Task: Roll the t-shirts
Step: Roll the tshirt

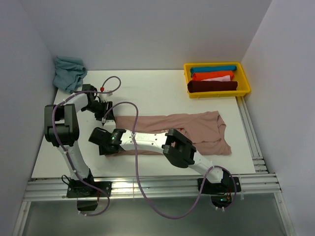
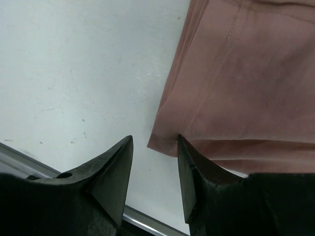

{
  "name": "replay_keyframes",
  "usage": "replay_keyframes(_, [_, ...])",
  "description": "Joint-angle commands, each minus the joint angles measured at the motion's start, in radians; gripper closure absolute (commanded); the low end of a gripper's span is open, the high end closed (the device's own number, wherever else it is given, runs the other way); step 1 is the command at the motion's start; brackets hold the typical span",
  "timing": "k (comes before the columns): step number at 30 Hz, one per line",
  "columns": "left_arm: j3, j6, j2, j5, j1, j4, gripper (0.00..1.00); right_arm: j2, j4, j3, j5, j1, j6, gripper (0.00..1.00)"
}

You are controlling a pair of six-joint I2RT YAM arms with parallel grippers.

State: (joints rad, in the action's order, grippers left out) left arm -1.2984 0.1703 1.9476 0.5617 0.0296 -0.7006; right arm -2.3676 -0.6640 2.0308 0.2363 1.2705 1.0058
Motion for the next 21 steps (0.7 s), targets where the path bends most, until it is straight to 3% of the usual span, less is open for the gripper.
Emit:
replay_keyframes(1, [-0.013, 0.005, 0.011, 0.012, 0.003, 0.013, 0.47, -0.036, -0.051, 0.052, 0.029, 0.012, 0.008, 0.52])
replay_keyframes(10, [-0.013, -0.009, 0.024, 0.02, 0.001, 0.019, 0.57, -0.082, -0.085, 0.072, 0.034, 0.023, 0.011, 0.56])
replay_keyframes(14, [-0.015, -0.018, 0.03, 0.018, 0.0, 0.023, 0.71, -0.082, -0.071, 0.06, 0.018, 0.023, 0.011, 0.7])
replay_keyframes(18, [-0.027, -0.023, 0.016, 0.001, -0.005, 0.016, 0.97, -0.048, -0.048, 0.043, 0.026, 0.018, 0.001, 0.79])
replay_keyframes(21, [-0.038, -0.028, -0.007, -0.031, -0.013, 0.01, 1.0, -0.004, -0.022, 0.016, 0.034, 0.01, -0.007, 0.85])
